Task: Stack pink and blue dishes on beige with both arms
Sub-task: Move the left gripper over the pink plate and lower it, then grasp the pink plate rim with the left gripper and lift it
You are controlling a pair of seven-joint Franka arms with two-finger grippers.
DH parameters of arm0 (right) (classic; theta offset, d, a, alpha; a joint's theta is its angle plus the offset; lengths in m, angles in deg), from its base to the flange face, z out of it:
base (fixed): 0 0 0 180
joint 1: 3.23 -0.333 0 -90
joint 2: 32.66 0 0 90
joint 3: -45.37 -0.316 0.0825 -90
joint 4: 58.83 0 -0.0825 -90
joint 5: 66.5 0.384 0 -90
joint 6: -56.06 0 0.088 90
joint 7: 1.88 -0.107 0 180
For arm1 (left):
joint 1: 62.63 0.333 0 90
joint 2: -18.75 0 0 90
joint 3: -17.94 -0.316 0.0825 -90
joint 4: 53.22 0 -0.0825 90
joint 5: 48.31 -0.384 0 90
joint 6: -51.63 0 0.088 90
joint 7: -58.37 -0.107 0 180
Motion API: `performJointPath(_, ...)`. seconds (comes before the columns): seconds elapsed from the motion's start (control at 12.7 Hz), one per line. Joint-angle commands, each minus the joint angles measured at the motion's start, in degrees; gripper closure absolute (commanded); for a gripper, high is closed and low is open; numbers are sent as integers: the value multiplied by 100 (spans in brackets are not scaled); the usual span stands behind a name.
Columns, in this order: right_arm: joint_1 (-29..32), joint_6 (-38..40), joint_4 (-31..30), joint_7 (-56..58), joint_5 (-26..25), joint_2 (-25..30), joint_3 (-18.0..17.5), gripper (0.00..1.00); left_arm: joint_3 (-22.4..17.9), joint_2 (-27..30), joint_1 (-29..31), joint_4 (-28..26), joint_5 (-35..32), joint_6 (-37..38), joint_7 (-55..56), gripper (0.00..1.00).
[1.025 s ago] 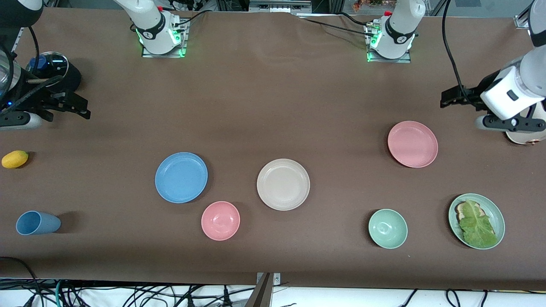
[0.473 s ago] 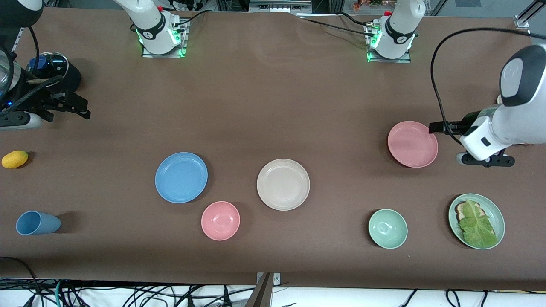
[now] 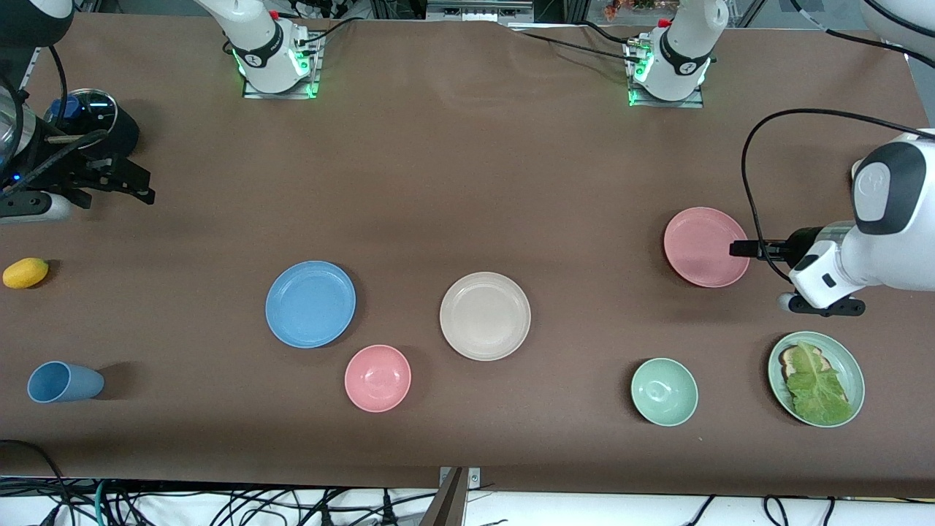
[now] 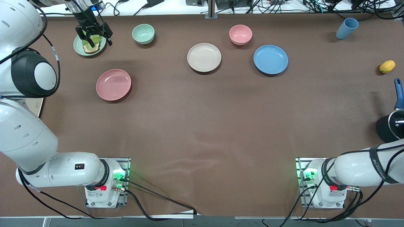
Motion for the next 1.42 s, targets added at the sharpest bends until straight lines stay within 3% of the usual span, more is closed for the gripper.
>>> performJointPath(0.0, 22, 5, 68, -57, 65, -9, -12, 0, 15, -45, 253, -266, 166, -360, -793, 0)
performJointPath(0.55, 30, 5, 68, -57, 65, -9, -12, 0, -3, -18, 1159, -1742, 939, -1951, -2939, 0)
performJointPath(0.87, 22, 14, 68, -57, 65, -9, -12, 0, -11, -124, 1484, -2297, 1387, -2602, -3643, 0)
performJointPath(1.34, 30, 14, 68, -57, 65, -9, -12, 0, -73, -45, 1582, -3000, 1599, -3111, -3854, 0)
